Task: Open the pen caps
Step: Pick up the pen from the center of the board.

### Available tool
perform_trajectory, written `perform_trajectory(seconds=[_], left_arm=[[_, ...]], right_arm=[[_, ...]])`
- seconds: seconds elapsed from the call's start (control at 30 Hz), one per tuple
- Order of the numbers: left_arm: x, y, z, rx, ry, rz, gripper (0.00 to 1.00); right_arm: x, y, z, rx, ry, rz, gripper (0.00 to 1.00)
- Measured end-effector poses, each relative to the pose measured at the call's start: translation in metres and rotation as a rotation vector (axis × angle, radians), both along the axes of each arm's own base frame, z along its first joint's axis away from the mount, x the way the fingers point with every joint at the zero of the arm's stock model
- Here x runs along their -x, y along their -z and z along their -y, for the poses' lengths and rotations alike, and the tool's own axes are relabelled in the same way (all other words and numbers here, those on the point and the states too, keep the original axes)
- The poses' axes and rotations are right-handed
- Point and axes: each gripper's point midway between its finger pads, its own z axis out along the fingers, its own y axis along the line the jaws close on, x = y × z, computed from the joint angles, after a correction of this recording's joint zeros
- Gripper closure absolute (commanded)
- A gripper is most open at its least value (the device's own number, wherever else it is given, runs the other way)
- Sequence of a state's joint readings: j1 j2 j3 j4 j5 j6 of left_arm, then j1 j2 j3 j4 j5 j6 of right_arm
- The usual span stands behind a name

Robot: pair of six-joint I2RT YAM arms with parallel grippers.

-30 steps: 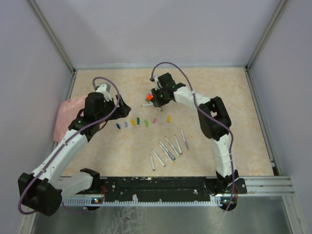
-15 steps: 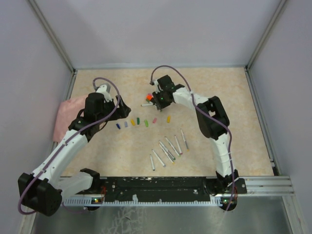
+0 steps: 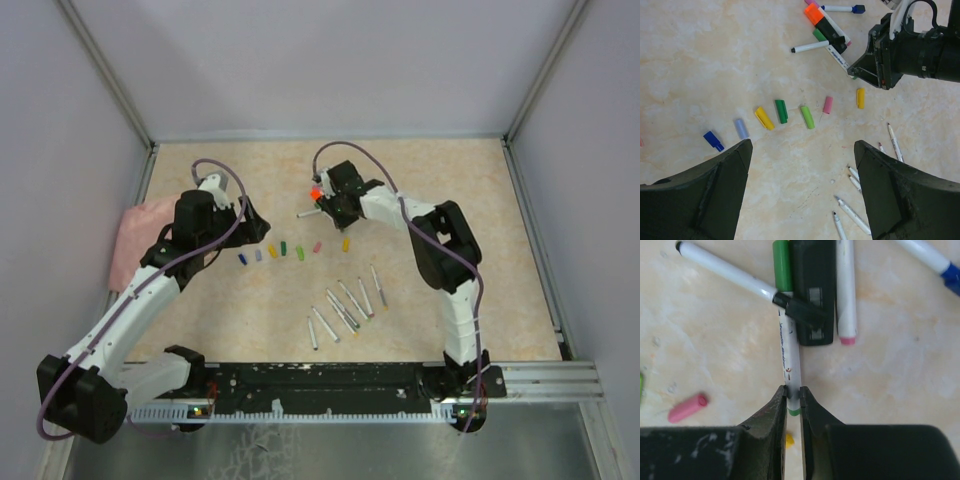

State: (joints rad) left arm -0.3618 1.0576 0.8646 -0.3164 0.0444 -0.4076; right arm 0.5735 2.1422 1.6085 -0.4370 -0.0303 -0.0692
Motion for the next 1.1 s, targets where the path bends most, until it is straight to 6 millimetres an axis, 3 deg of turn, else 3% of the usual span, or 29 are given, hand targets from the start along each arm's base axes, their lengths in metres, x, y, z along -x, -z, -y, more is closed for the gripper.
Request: perform_trajectory(seconds=[0.27, 0.43, 0.77, 0.93, 1.1], left_arm=[[0.003, -0.001, 0.006, 0.031, 0.021, -0.012, 0.13], [0.007, 0.003, 0.010, 0.053, 0.036, -0.032, 0.13], [0.015, 0.004, 0.015, 0.091, 0.055, -0.048, 0.13], [0.016, 0.003, 0.015, 0.094, 0.057, -0.045, 0.13], [0.011, 0.003, 0.017, 0.083, 0.066, -0.036, 0.13]], right_arm=[[0.022, 0.001, 0.072, 0.069, 0.085, -0.031, 0.89], [0.037, 0.002, 0.103, 0.088, 0.126, -0.046, 0.88], [0.071, 0.003, 0.129, 0.099, 0.178, -0.082, 0.84], [0.080, 0.004, 0.140, 0.087, 0.224, -0.106, 0.63], [0.079, 0.003, 0.139, 0.059, 0.246, -0.112, 0.58]])
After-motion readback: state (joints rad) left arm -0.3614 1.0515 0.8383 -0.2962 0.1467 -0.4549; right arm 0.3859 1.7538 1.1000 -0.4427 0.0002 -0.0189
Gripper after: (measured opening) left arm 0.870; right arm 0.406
